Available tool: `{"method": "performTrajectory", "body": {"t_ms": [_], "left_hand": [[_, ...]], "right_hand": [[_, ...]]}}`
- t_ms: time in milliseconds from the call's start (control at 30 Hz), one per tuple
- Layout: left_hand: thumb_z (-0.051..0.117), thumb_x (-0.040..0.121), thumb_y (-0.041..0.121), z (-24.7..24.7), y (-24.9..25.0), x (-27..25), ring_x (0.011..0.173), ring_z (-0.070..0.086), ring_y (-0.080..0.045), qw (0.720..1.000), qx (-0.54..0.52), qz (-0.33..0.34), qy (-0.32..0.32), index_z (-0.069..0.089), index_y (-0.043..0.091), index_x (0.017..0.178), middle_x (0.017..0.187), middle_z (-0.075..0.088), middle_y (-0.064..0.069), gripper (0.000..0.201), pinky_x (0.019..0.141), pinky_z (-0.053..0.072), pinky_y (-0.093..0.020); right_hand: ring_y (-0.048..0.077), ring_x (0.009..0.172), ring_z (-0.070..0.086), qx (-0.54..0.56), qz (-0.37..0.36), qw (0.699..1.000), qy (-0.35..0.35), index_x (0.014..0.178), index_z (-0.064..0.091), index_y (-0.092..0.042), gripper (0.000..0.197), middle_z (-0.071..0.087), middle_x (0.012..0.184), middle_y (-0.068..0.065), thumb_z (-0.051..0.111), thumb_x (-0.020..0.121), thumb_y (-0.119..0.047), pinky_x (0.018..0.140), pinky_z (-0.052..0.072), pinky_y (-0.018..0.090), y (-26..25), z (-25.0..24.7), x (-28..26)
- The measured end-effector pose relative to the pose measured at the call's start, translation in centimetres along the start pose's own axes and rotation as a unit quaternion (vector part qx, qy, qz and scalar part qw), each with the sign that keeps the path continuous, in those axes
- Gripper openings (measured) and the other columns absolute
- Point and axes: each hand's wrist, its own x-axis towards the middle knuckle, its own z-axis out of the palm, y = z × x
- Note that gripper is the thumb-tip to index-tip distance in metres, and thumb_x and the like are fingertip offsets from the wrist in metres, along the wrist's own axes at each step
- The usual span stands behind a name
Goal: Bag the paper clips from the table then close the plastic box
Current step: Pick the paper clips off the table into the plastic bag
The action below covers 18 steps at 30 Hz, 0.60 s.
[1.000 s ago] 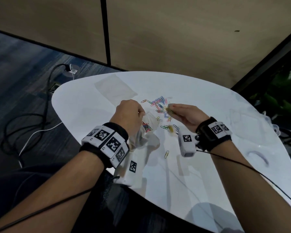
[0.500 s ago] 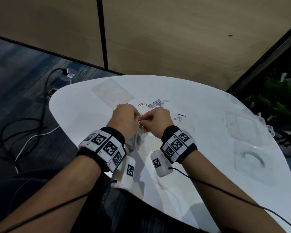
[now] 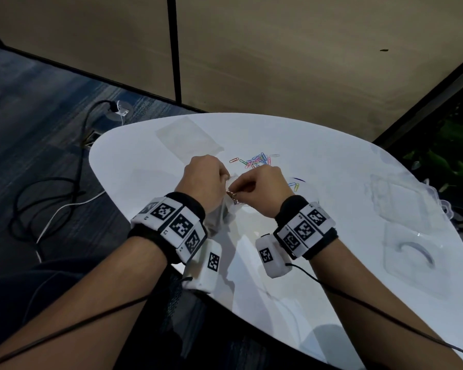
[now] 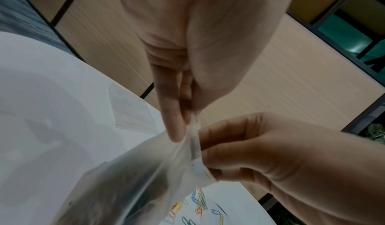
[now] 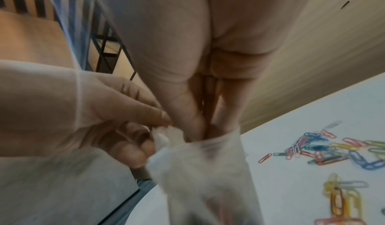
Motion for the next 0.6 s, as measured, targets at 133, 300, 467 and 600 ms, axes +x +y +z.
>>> {"method": "performTrajectory", "body": {"t_ms": [133, 300, 467, 600], "left_hand": [[0.06, 0.093, 0.008, -0.7, -0.8, 0.0, 0.079, 0.073, -0.032, 1.0, -0.002, -0.008, 0.006, 0.078, 0.01, 0.093, 0.087, 0.074, -0.01, 0.018, 0.079, 0.062, -0.041], [0.061, 0.093, 0.008, -2.3, -2.8, 0.2, 0.081, 0.074, -0.031, 0.999, -0.008, -0.025, 0.03, 0.077, 0.01, 0.092, 0.087, 0.074, -0.01, 0.016, 0.08, 0.062, -0.041], [0.061, 0.093, 0.01, -2.5, -2.5, 0.2, 0.079, 0.073, -0.028, 0.999, 0.029, -0.007, 0.031, 0.078, 0.012, 0.092, 0.087, 0.075, -0.008, 0.017, 0.082, 0.061, -0.038], [0.061, 0.093, 0.013, -2.2, -2.0, 0.2, 0.093, 0.071, -0.022, 0.998, 0.05, 0.005, 0.035, 0.078, 0.013, 0.096, 0.099, 0.076, -0.006, 0.017, 0.09, 0.057, -0.032]], "right_hand": [[0.022, 0.077, 0.074, 0.18, -0.013, 0.983, -0.027, 0.091, 0.076, -0.007, 0.017, 0.075, 0.087, 0.014, 0.065, 0.084, 0.004, 0.076, 0.06, 0.03, 1.9, -2.0, 1.4], [0.027, 0.112, 0.063, -0.004, 0.156, 0.987, 0.049, 0.109, 0.07, -0.022, 0.025, 0.067, 0.124, 0.007, 0.054, 0.094, -0.033, 0.103, 0.047, 0.038, 9.7, -3.0, 8.1], [0.035, 0.142, 0.03, -0.181, 0.226, 0.957, 0.007, 0.148, 0.032, -0.01, 0.069, 0.027, 0.157, 0.017, 0.029, 0.096, -0.055, 0.116, 0.028, 0.046, 15.8, -0.5, 14.2], [0.035, 0.147, 0.021, -0.218, 0.166, 0.961, -0.03, 0.154, 0.016, -0.012, 0.062, 0.014, 0.161, 0.015, 0.033, 0.102, -0.041, 0.119, 0.022, 0.046, 12.2, 1.2, 15.6]]}}
